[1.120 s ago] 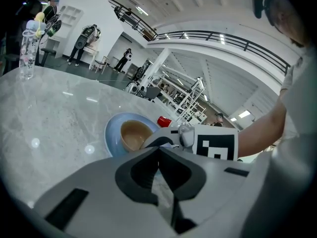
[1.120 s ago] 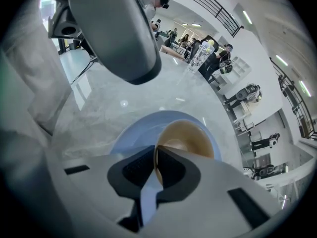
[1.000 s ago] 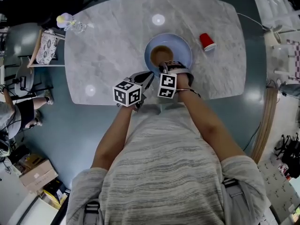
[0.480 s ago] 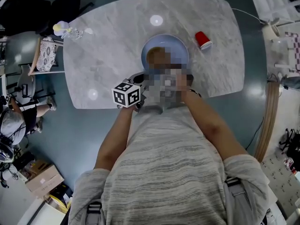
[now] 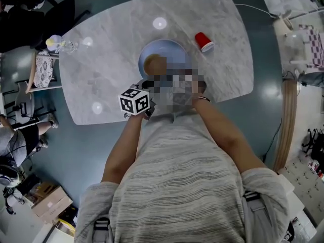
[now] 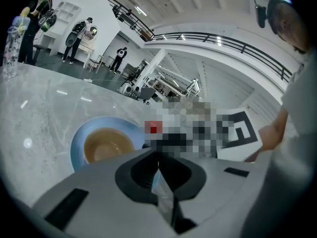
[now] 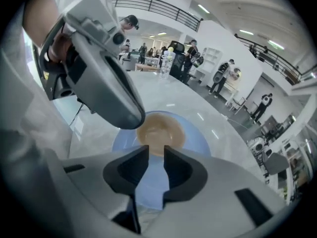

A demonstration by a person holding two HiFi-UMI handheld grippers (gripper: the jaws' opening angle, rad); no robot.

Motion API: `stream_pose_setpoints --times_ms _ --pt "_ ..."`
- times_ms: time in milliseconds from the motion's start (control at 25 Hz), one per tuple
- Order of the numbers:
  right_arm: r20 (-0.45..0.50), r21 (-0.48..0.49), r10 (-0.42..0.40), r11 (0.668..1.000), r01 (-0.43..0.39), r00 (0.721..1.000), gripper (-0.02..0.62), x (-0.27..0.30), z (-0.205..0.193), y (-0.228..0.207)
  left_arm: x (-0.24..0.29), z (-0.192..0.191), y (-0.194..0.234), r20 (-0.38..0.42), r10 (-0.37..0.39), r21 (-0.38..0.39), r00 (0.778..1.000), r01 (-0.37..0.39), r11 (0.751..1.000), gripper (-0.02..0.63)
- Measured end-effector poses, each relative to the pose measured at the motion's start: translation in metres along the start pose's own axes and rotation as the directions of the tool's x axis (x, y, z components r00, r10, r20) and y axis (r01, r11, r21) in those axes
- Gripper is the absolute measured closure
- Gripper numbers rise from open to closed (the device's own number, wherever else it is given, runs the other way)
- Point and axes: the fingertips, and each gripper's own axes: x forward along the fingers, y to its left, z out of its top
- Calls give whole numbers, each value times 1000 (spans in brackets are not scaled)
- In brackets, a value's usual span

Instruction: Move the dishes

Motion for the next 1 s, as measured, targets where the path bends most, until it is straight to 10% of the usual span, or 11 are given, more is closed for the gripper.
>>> stream_pose_setpoints --times_ms 440,800,1000 --pt "31 327 -94 942 79 995 488 -45 -54 -58 64 6 -45 -48 -82 31 995 84 996 586" --pt "7 583 -172 801 136 985 489 -65 -107 -110 108 14 -66 -91 -102 62 991 107 992 586" --pt "3 736 -215 662 144 977 489 -64 -132 -131 122 19 -72 -104 -102 77 989 110 991 586"
